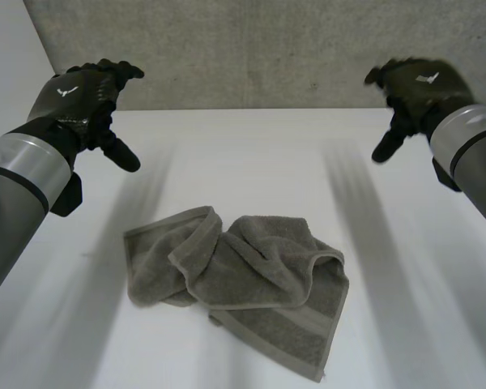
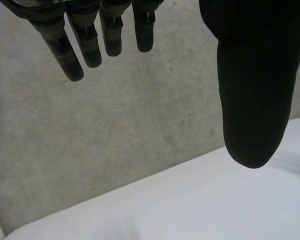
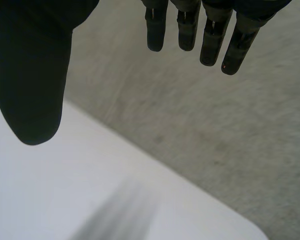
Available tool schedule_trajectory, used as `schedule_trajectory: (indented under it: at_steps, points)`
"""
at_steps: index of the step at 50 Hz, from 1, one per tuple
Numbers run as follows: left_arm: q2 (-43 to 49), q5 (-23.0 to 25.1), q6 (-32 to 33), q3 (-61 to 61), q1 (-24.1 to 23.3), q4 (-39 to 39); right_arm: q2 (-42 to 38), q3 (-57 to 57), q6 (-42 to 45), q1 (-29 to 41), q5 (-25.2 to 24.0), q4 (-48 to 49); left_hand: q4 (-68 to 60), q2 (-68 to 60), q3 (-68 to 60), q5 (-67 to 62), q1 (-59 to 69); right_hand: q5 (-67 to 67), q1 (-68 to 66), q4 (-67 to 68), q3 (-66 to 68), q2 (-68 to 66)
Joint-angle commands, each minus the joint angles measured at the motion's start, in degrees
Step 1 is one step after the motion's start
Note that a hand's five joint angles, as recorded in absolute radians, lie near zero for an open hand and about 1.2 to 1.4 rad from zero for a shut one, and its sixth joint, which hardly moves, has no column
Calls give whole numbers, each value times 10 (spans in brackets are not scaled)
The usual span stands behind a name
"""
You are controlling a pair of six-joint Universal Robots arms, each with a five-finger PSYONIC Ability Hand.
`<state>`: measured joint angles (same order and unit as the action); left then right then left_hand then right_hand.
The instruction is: Fold the towel.
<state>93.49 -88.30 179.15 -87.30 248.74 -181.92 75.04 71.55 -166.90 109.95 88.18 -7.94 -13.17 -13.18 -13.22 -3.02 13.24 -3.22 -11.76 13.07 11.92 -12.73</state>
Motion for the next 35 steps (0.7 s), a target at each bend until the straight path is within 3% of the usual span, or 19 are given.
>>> schedule_trajectory:
  at_steps: [1,5,9,11,16,19,30,33,35]
  points:
    - [-12,80,102,-23,-11,6,-35,-9,137,-24,-59,-113,-28,-28,-27,-29,27,32,18,-31,-19,27]
    - [-12,136,211,-69,-13,24,-45,12,99,-36,-66,-124,-36,-36,-36,-38,35,32,18,-31,-19,27]
    - [-5,148,268,-96,-18,39,-52,42,60,-53,-84,-121,-78,-78,-78,-80,77,32,18,-31,-19,27]
    - [0,151,304,-121,-22,49,-57,78,27,-67,-126,-117,-93,-93,-93,-95,92,32,18,-31,-19,27]
    - [19,153,325,-150,-22,45,-69,130,-22,-72,-187,-80,-95,-95,-94,-96,94,32,18,-31,-19,27]
    - [45,153,325,-152,-29,42,-73,164,-54,-72,-201,-32,-95,-95,-94,-96,94,32,18,-31,-19,27]
    - [102,151,327,-142,-48,10,-94,228,-74,-63,-200,64,-196,-196,-195,-197,195,21,7,-20,-8,16]
    - [115,151,327,-136,-48,-5,-109,229,-74,-63,-200,64,-251,-251,-251,-253,251,-14,-29,16,27,-19]
    - [136,151,326,-130,-49,-14,-117,229,-74,-63,-201,67,-292,-292,-291,-293,291,-111,-126,112,124,-116]
